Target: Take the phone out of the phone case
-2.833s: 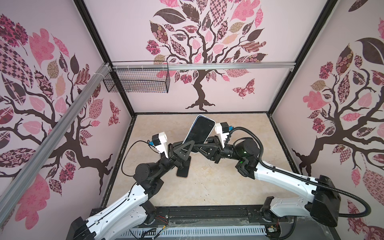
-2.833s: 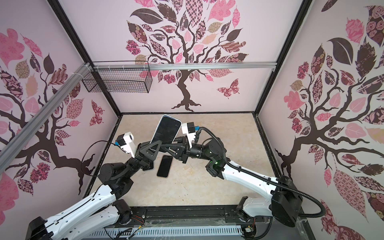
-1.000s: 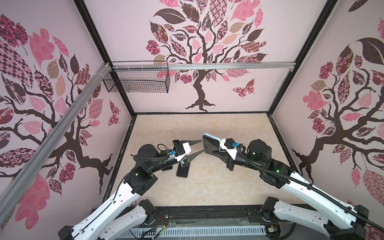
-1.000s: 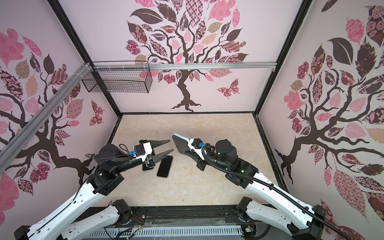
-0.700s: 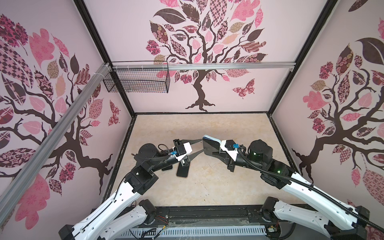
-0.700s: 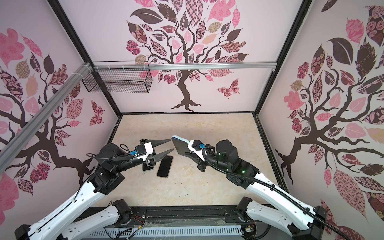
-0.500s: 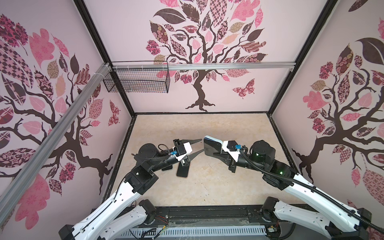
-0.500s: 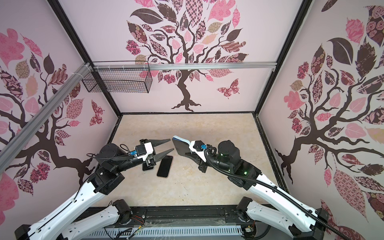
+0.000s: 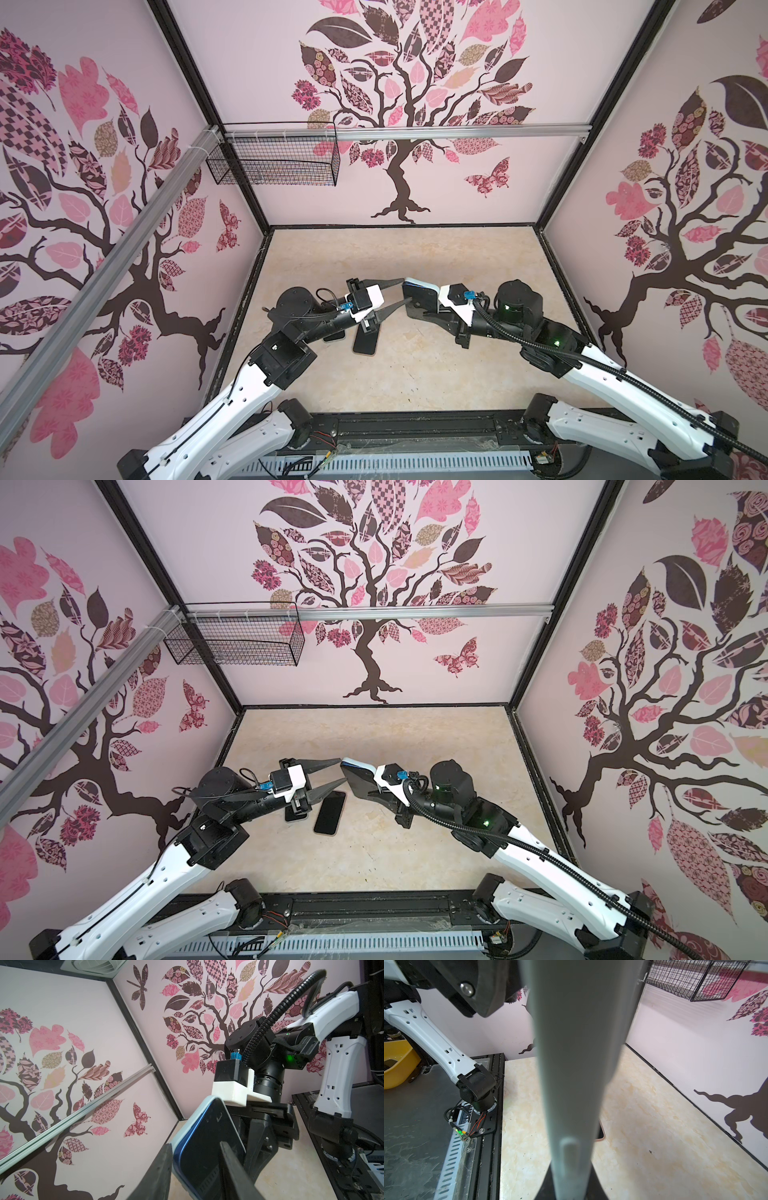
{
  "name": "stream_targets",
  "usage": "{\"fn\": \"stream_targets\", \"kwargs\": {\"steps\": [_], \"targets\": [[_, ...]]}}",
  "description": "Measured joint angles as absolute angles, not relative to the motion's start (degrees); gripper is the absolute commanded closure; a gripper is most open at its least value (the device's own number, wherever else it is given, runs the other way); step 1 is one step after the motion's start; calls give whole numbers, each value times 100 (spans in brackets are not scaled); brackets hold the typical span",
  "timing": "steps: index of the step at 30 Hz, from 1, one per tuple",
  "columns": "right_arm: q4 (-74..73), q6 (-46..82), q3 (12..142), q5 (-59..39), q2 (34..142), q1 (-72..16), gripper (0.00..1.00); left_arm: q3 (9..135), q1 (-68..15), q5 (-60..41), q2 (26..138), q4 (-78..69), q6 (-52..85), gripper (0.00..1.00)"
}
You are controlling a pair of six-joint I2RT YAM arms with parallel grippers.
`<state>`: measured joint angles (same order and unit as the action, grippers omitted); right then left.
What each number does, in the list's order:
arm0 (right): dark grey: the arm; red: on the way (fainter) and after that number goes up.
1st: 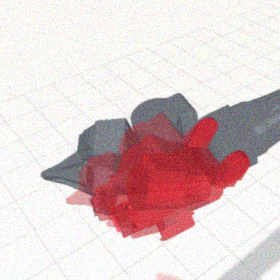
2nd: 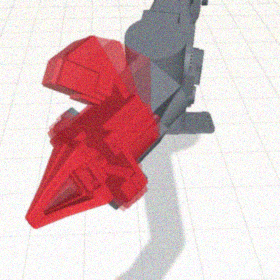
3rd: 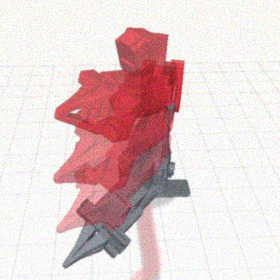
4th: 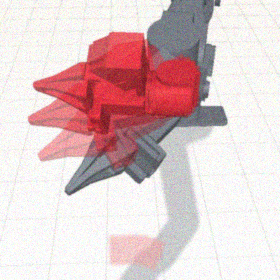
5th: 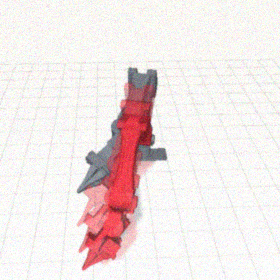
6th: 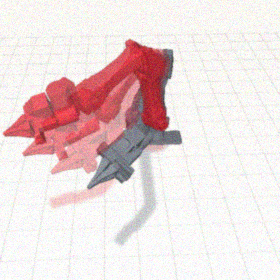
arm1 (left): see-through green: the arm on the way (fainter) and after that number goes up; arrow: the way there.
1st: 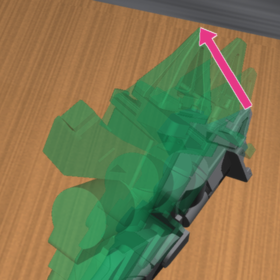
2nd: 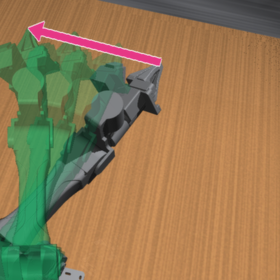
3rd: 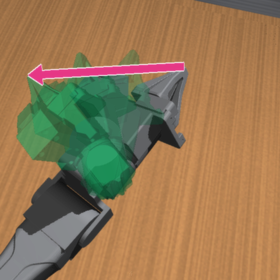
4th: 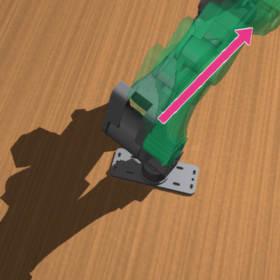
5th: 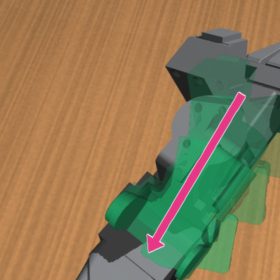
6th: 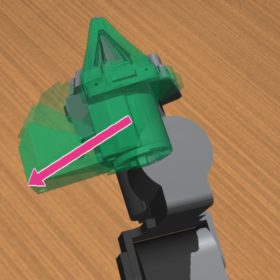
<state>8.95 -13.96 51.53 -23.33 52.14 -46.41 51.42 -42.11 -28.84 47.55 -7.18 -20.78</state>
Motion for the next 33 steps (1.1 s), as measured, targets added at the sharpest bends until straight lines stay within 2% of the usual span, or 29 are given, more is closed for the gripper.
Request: {"fn": "stream_targets", "kwargs": {"steps": [12,33], "targets": [[893,-1339,5153,-2425,5196,-4641,100,5142,-4209,-2904,4794,-790,-1986,64],[845,-1214,5153,-2388,5039,-4639,100,5140,-4209,-2976,4827,-825,-1894,65]]}}
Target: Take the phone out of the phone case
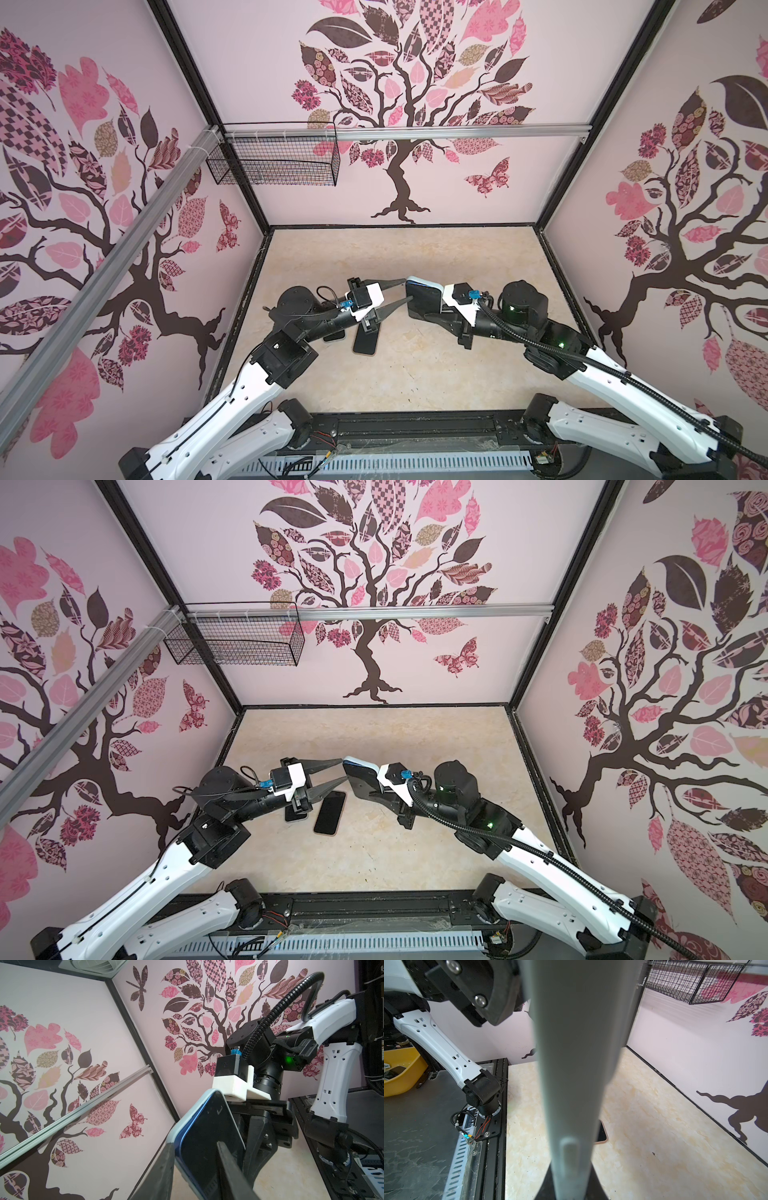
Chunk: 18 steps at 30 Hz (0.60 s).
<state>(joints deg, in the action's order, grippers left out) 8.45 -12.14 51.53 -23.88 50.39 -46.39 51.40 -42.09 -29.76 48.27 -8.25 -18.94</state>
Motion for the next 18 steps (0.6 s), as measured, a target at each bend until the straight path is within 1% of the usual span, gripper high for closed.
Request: {"fn": "stream_targets", "kwargs": {"steps": [13,18], "targets": [[904,-1212,5225,-2561,5061,-4602,100,5137,-4198,-3076,4856,-810,-1824,67],[1194,-1367,5472,-2530,5175,-4606,100,5142,-4154,-3100,4910,-825,-1791,67]]}}
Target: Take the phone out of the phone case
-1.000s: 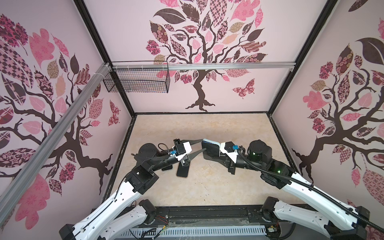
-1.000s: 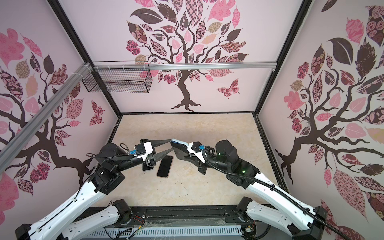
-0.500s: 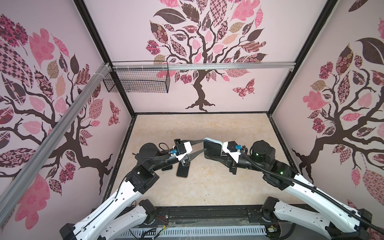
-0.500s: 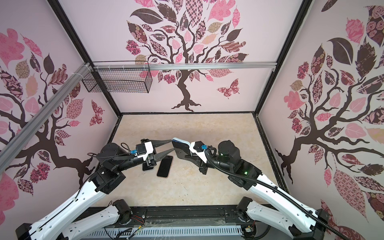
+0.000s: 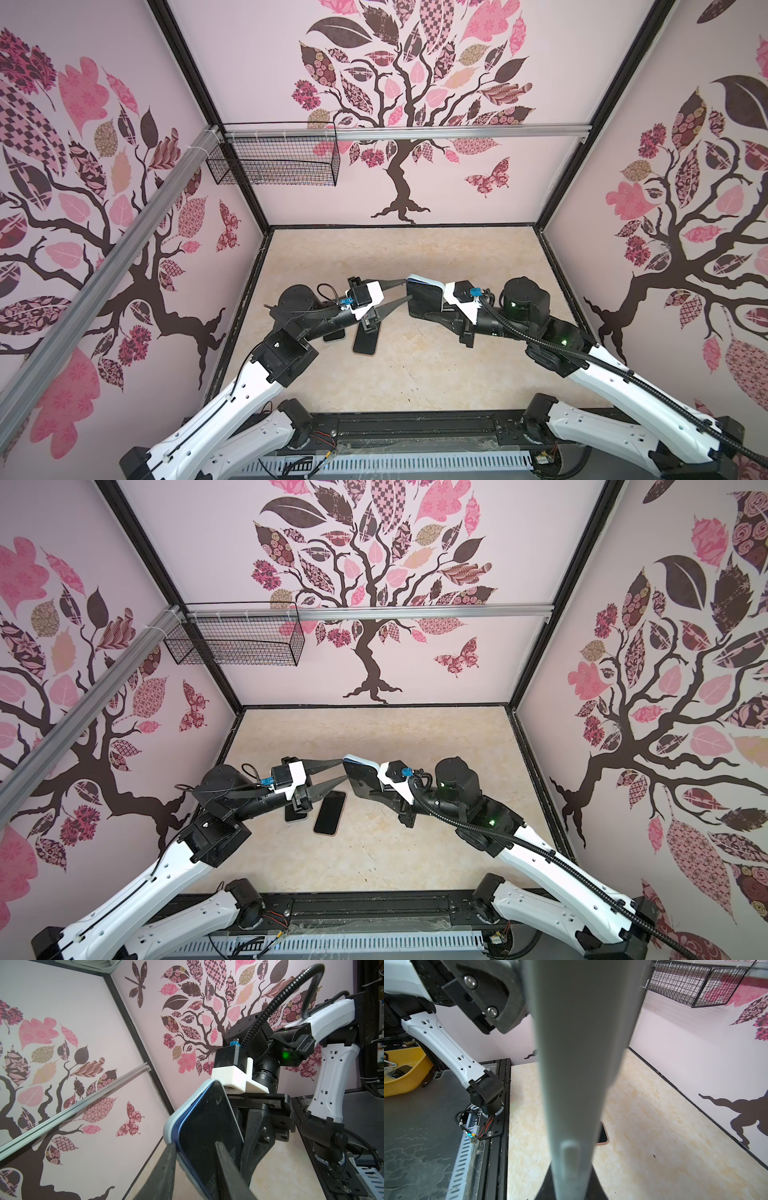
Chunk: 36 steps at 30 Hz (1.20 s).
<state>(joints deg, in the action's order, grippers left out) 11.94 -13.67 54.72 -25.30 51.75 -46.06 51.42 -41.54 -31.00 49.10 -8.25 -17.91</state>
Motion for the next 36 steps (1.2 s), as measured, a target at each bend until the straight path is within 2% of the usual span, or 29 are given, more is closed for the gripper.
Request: {"fn": "stream_targets", "kwargs": {"steps": [16,22,36], "targets": [[1645,-1892,5634,-2097,5234,-4829,100,5144,-4117,-3271,5052,-655,-1651,67],[1649,-1929,5623,-2196,5168,-4901,100,5142,-4117,-3743,5120,-781,-1459,67],[1424,-1708,5625,-3044,4989,-4987,100,4550,-4130,-5070,5153,-2711,165,69]]}}
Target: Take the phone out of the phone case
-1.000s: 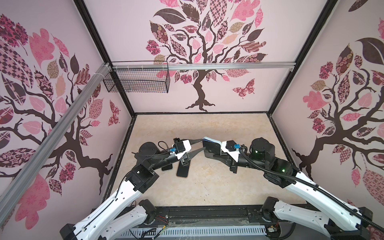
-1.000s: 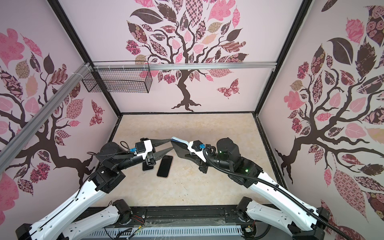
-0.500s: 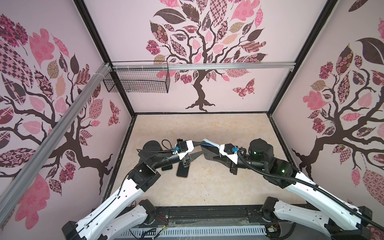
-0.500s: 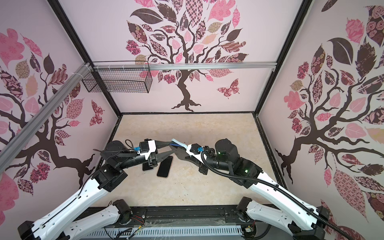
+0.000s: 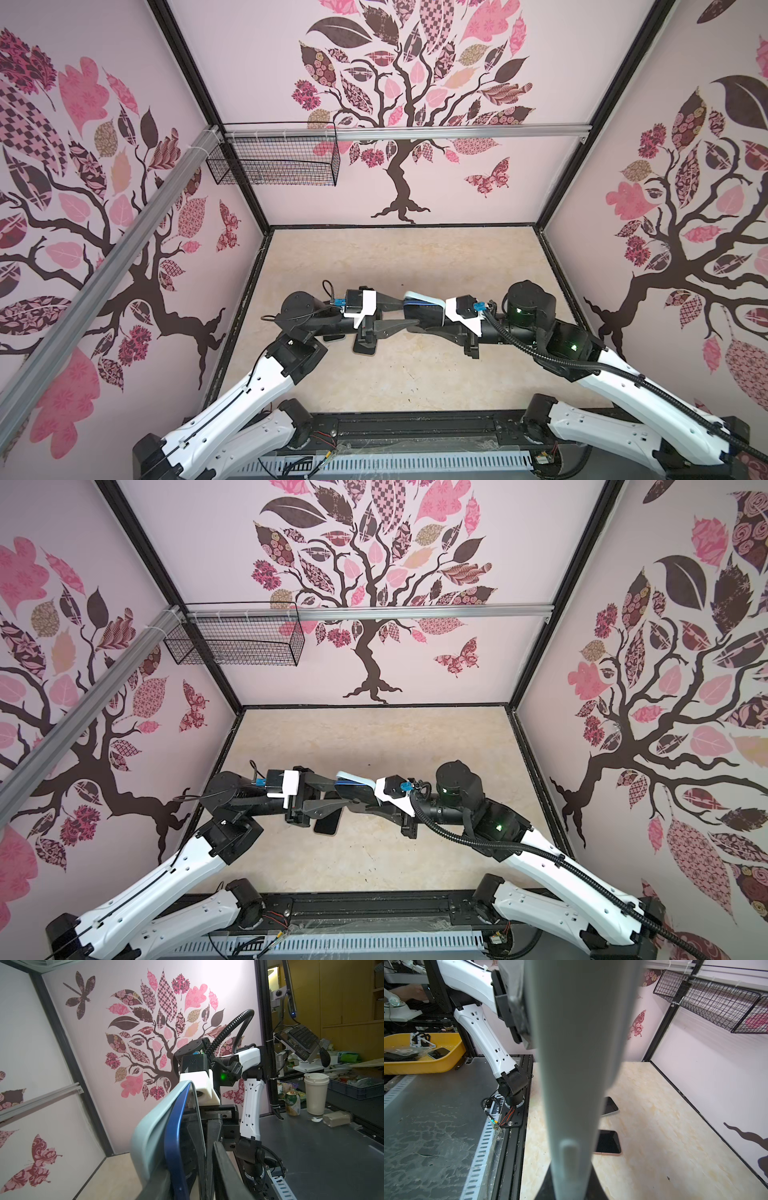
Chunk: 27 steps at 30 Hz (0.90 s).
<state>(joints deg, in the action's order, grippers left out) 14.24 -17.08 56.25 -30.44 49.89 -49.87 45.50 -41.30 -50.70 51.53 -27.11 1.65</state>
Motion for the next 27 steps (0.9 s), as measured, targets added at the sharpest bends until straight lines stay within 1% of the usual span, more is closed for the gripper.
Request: {"fn": "stream_targets", "kwargs": {"steps": [11,17,22,27], "targets": [[1111,-1398,5625,-3223,4971,-5019,100,4366,-4154,-5122,5164,-3089,475,71],[1127,-1389,5625,-3232,4969,-5019,100,4359,-4156,-5087,5199,-3081,478,76],[1146,-1409,5625,-3216,4971,-5019,100,4359,-4156,-5030,5205,-3024,443,83],[1164,-1448,5625,-3199,4971,-5019,100,4364,-4156,-4995,5205,-2965,432,87]]}}
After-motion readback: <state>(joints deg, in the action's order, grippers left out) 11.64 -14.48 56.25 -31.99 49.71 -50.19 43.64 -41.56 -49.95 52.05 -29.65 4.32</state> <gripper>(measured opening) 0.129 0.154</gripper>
